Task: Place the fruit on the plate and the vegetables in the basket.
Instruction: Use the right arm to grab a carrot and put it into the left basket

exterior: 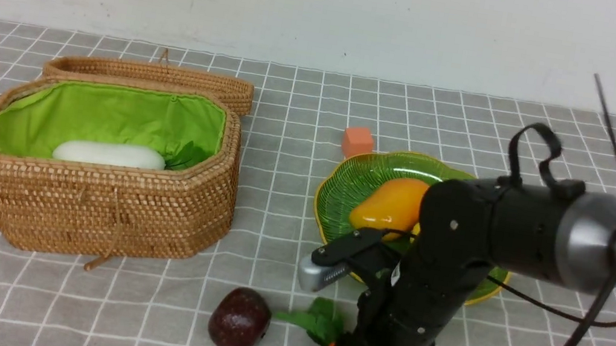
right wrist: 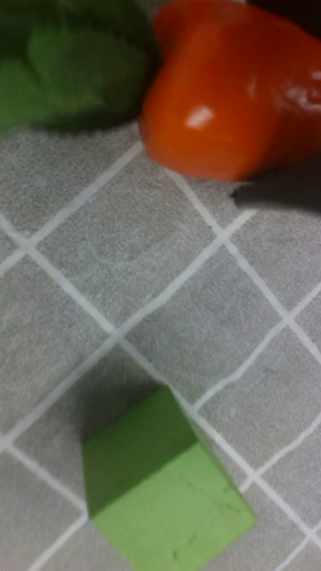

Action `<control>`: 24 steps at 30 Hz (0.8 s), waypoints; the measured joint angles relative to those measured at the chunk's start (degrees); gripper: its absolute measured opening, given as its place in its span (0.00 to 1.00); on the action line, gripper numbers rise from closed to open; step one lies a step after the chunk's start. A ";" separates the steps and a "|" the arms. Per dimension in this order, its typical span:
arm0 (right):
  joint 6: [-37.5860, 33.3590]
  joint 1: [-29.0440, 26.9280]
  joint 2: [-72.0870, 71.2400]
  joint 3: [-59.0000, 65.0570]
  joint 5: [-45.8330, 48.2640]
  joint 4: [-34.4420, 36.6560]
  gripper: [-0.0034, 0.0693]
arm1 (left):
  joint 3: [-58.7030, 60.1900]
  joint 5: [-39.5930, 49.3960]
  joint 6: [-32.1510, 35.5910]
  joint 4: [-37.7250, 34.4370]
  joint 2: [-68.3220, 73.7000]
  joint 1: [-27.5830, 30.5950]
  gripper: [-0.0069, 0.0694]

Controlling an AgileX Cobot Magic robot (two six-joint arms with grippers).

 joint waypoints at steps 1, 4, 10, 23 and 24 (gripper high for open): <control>-0.05 0.00 0.00 -0.07 0.00 0.00 0.49 | 0.00 0.00 0.00 0.00 0.00 0.00 0.34; -0.25 0.00 0.00 -0.72 0.85 -0.07 0.51 | 0.00 0.00 0.00 0.00 0.00 0.00 0.35; -0.52 0.05 -1.85 -12.65 8.11 0.75 0.51 | 0.00 0.00 0.00 0.00 0.00 0.00 0.36; -42.03 4.44 7.16 -43.52 -18.02 38.13 0.51 | 0.00 0.00 0.00 0.00 0.00 0.00 0.38; -46.08 4.98 8.66 -44.37 -20.77 41.64 0.51 | 0.00 0.00 0.05 0.00 0.00 0.00 0.38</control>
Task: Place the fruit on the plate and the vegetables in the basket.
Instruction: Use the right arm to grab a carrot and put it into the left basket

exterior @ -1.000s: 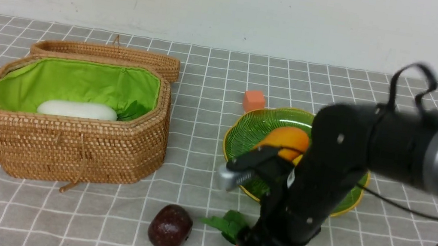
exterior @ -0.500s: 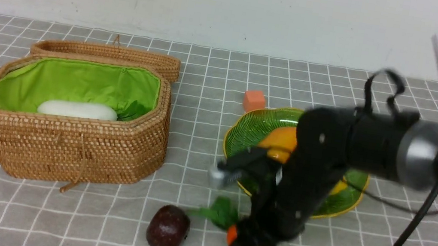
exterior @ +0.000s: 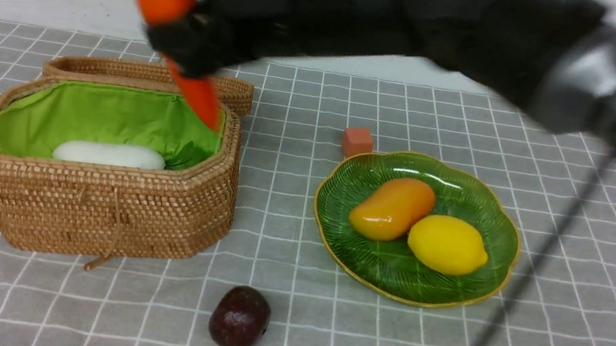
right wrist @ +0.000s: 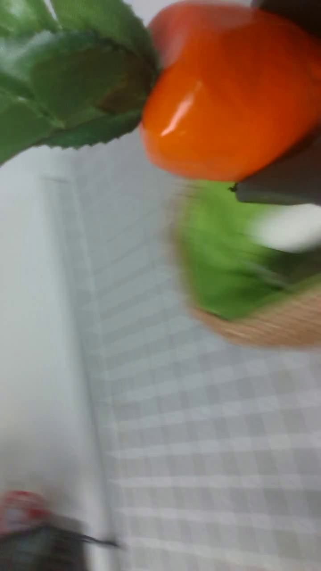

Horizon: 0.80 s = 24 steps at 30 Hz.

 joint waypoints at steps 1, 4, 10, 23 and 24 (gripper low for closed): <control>-4.93 1.06 1.86 -1.37 -4.39 4.35 0.51 | 0.00 0.00 0.00 0.00 0.00 0.00 0.38; -17.01 2.95 6.08 -3.09 -12.88 14.70 0.51 | 0.00 0.00 0.00 0.00 0.00 0.00 0.38; -43.70 5.38 12.73 -3.71 -25.25 35.10 0.51 | 0.00 0.00 0.00 0.04 0.00 0.00 0.39; -39.39 5.60 11.35 -3.82 -19.22 40.78 0.97 | 0.00 0.00 0.00 0.04 0.00 0.00 0.40; -36.12 5.60 10.59 -3.82 -16.00 40.65 0.98 | 0.00 0.00 0.00 0.04 0.00 0.00 0.40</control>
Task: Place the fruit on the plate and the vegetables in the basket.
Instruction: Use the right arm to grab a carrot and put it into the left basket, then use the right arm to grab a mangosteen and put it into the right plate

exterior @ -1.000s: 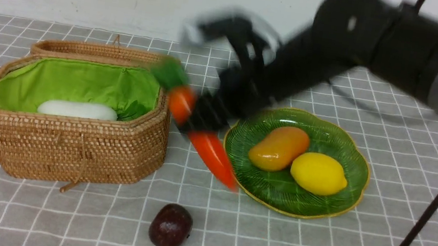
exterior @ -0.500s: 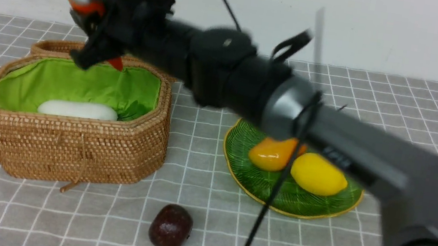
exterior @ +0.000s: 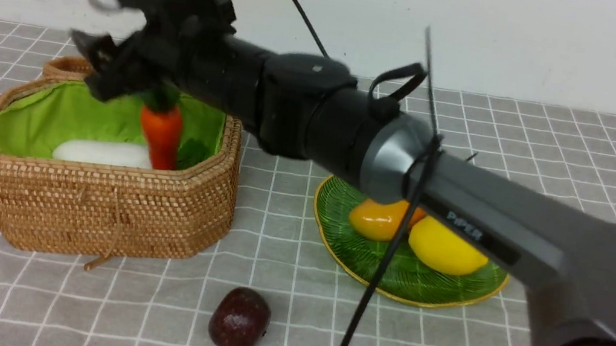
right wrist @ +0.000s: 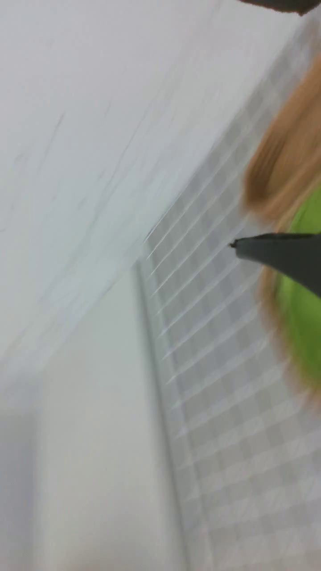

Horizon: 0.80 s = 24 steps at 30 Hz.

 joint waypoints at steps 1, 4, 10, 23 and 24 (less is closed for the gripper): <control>2.72 -0.06 -0.73 0.00 2.11 -0.61 0.97 | 0.00 0.00 0.00 0.00 0.00 0.00 0.40; 13.25 -0.80 -3.96 -0.07 17.38 -10.72 0.94 | 0.00 0.00 0.00 0.00 0.00 0.00 0.40; 41.79 -1.32 -11.31 -0.22 44.86 -49.42 0.87 | 0.00 0.00 0.00 0.00 0.00 0.00 0.40; 101.94 -3.32 -13.89 13.33 49.46 -83.74 0.86 | 0.00 0.00 0.00 0.00 0.00 0.00 0.40; 103.52 -3.20 -13.48 15.02 47.77 -83.68 0.86 | 0.00 0.00 0.00 0.00 0.00 0.00 0.40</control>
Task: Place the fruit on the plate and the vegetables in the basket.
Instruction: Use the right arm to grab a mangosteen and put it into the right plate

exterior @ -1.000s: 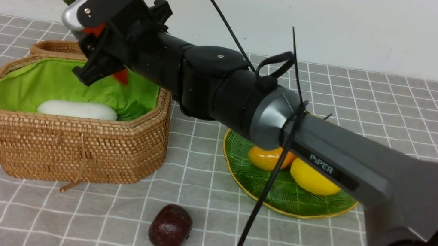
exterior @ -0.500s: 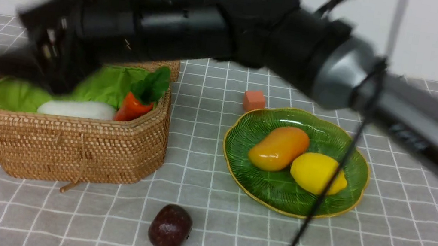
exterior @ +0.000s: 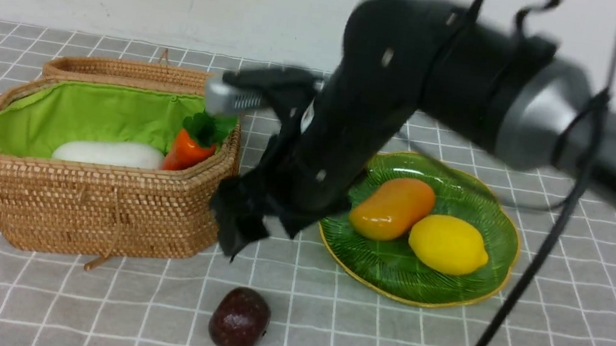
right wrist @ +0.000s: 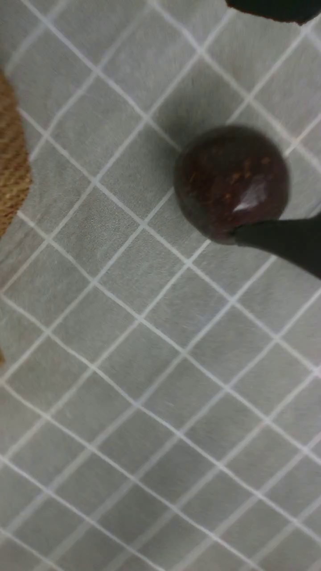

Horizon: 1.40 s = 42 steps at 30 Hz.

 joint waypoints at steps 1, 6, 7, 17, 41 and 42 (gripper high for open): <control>0.44 0.07 0.15 0.45 -0.60 0.09 0.86 | 0.00 0.00 0.00 0.00 0.00 0.00 0.40; 3.95 0.38 4.06 2.31 -3.09 1.55 0.86 | 0.00 0.00 0.00 0.00 0.00 0.00 0.40; 4.24 0.38 4.82 2.34 -3.09 1.55 0.86 | 0.00 0.00 0.00 0.00 0.00 0.00 0.40; 8.47 0.38 9.76 2.51 -3.05 3.04 0.86 | 0.00 0.00 -0.05 0.00 0.00 0.00 0.40; -3.09 -7.69 7.72 -0.60 3.45 5.52 0.81 | 0.00 0.00 -0.05 0.00 0.00 0.00 0.40; -3.45 -8.96 6.91 -1.96 3.45 5.66 0.81 | 0.00 0.00 -0.05 0.00 0.00 0.00 0.40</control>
